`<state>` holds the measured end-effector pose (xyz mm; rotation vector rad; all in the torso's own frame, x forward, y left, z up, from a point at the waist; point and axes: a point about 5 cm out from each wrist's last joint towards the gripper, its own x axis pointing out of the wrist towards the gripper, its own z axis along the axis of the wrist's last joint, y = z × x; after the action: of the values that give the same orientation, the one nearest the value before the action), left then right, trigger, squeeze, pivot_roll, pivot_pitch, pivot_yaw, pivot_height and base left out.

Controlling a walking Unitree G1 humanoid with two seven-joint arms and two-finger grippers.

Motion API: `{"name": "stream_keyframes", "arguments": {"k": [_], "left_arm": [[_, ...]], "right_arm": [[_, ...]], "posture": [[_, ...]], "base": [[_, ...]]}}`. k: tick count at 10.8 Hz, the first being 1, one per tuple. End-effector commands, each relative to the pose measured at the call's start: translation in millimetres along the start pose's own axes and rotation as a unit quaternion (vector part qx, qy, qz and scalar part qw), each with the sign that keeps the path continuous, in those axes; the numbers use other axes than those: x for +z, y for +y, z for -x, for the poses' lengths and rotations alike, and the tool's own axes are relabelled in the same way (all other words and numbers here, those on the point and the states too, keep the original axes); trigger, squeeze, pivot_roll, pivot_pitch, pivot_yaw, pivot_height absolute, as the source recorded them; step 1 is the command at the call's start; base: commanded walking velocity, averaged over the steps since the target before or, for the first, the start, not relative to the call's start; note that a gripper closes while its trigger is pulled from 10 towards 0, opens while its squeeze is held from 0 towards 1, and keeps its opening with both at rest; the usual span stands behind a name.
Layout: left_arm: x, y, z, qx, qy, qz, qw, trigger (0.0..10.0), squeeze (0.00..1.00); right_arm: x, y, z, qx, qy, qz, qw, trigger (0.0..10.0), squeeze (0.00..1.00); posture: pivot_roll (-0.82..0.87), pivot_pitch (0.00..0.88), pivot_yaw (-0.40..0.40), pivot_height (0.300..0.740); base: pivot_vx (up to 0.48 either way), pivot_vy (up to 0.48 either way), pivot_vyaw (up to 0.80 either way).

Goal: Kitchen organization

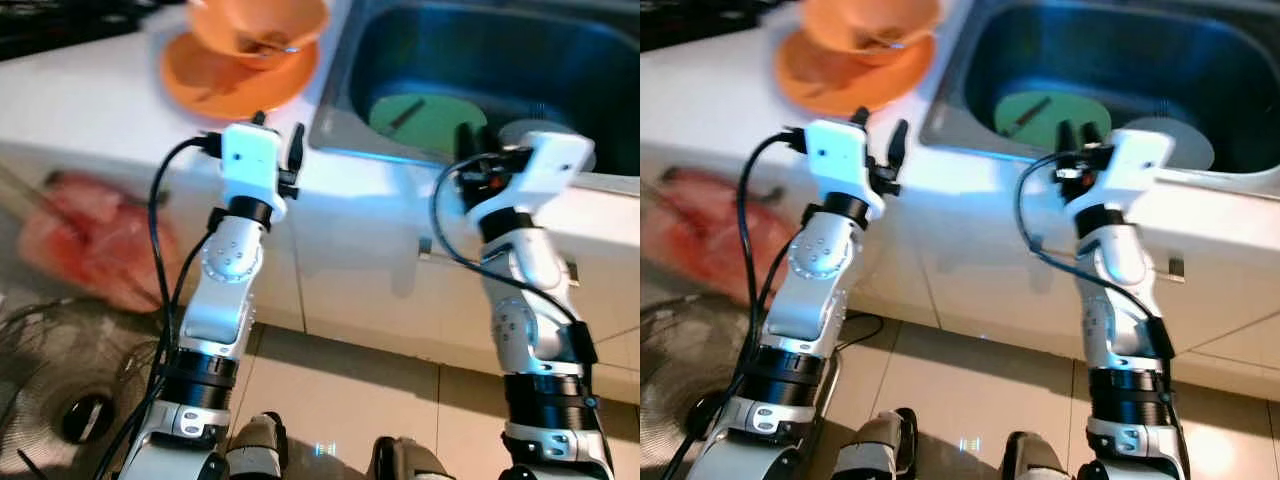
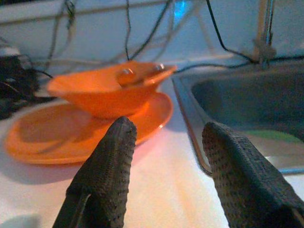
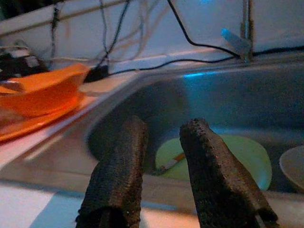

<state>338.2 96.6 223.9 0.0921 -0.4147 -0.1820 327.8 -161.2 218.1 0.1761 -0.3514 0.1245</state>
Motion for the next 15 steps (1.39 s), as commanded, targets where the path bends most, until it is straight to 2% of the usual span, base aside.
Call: {"name": "stream_keyframes", "arguments": {"k": [1,2,5,11,15], "left_arm": [[2,-1.1,0.8,-0.001,-0.007,0.005,1.000,10.0,0.00],[8,0.2,-1.1,0.002,-0.022,0.011,1.000,10.0,0.00],[10,3.3,-2.4,0.008,-0.029,0.012,0.999,10.0,0.00],[17,8.1,-3.7,0.016,-0.048,0.008,0.999,10.0,0.00],[18,6.9,-3.8,0.014,-0.050,0.008,0.999,10.0,0.00]], "right_arm": [[-2,-2.2,2.5,-0.005,0.006,-0.004,1.000,10.0,0.00],[9,-2.4,-1.4,-0.004,-0.013,-0.003,1.000,10.0,0.00],[17,-1.5,-3.6,-0.003,-0.032,0.004,0.999,10.0,0.00],[34,2.9,-5.6,-0.002,-0.076,0.015,0.997,10.0,0.00],[35,3.2,-5.5,-0.002,-0.077,0.014,0.997,10.0,0.00]], "posture": [[0.09,0.220,0.033,0.740],[0.08,0.219,0.032,0.740],[0.09,0.215,0.030,0.740],[0.09,0.223,0.028,0.740],[0.09,0.224,0.026,0.740]], "base": [[0.000,0.000,0.00],[0.000,0.000,0.00],[0.000,0.000,0.00],[0.322,0.000,0.00],[0.358,0.000,0.00]]}}
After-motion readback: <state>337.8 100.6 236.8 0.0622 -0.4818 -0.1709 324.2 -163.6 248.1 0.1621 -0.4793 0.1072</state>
